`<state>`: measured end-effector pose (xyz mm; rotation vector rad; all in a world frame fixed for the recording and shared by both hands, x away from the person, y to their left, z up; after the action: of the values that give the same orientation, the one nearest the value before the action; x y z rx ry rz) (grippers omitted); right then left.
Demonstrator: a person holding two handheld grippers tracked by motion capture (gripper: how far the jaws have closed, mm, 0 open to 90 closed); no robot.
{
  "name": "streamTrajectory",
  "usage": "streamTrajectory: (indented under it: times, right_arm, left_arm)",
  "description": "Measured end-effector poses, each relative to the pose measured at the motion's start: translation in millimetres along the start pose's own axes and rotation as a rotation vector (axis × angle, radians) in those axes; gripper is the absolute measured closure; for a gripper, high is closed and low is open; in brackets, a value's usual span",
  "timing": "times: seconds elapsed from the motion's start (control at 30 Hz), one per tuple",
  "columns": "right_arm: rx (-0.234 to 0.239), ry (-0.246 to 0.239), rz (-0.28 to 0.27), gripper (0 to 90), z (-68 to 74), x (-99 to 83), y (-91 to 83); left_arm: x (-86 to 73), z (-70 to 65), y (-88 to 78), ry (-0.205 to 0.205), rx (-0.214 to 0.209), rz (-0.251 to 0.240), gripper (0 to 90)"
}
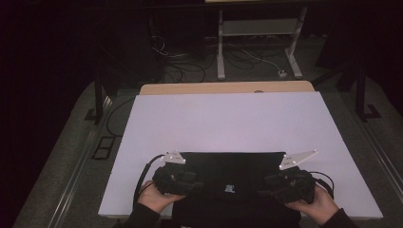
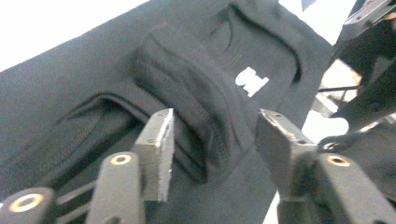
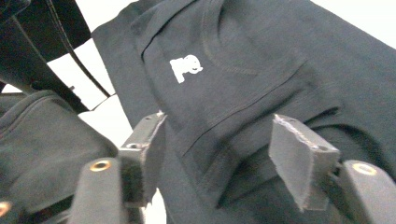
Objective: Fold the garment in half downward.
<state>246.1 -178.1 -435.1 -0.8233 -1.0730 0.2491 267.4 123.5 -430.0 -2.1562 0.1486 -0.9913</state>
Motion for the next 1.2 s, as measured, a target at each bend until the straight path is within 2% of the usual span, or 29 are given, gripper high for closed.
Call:
streamTrajectory:
  times: [0.2, 0.27, 0.33, 0.4, 0.47, 0.53, 0.63, 0.73, 0.8, 0.87, 0.97, 1.2]
  right_arm:
    - [-0.025, 0.002, -0.033, 23.9, -5.9, 7.7, -11.2]
    - [-0.027, 0.003, -0.04, 19.4, -9.1, 9.5, -14.5]
    - [-0.029, 0.016, -0.045, 13.1, -12.7, 11.1, -17.5]
    - [-0.036, 0.033, -0.05, 12.1, -17.3, 12.0, -21.1]
    - [-0.053, 0.042, -0.059, 6.4, -21.8, 12.5, -25.4]
    - [-0.062, 0.045, -0.065, 3.2, -26.1, 12.9, -28.8]
    - [-0.065, 0.046, -0.067, 0.1, -31.7, 13.3, -33.5]
    - [-0.068, 0.051, -0.054, 0.0, -37.1, 13.6, -37.2]
    - [-0.068, 0.053, -0.051, 0.0, -40.8, 14.2, -39.2]
    - [-0.072, 0.053, -0.05, 0.0, -44.5, 15.0, -41.1]
    - [-0.075, 0.052, -0.055, 0.0, -48.8, 16.4, -44.5]
    - [-0.089, 0.052, -0.072, 0.0, -58.2, 18.5, -52.2]
  left_arm:
    - [10.8, 2.1, -10.2, 0.007, -0.022, -0.035, 30.7]
    - [13.3, 4.4, -13.6, 0.012, -0.01, -0.046, 25.6]
    - [15.2, 6.7, -16.2, 0.011, -0.017, -0.057, 21.9]
    - [16.6, 9.3, -18.8, 0.011, -0.02, -0.065, 17.3]
    - [17.5, 11.8, -20.2, 0.014, -0.034, -0.064, 14.2]
    - [18.0, 13.2, -21.0, 0.043, -0.034, -0.058, 13.1]
    - [19.7, 15.3, -20.7, 0.066, -0.037, -0.046, 11.4]
    - [23.7, 15.9, -19.7, 0.065, -0.058, -0.043, 5.1]
    - [27.2, 17.0, -18.6, 0.074, -0.057, -0.021, 0.0]
    - [30.4, 17.4, -18.2, 0.087, -0.043, -0.014, 0.0]
    - [35.9, 19.0, -19.0, 0.1, -0.009, -0.031, 0.0]
    - [40.8, 22.4, -21.2, 0.124, -0.008, -0.028, 0.0]
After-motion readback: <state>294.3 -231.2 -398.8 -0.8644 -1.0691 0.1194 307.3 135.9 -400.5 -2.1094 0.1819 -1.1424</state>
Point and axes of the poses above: each handheld gripper's, and its own axes: y roughly forward along the jaws, x roughly out of its top, z roughly to its left, the point moved 5 cm from there along y, roughly forward along the jaws, and after that the axes turned 8 degrees about -y, right-handed, at the moved point
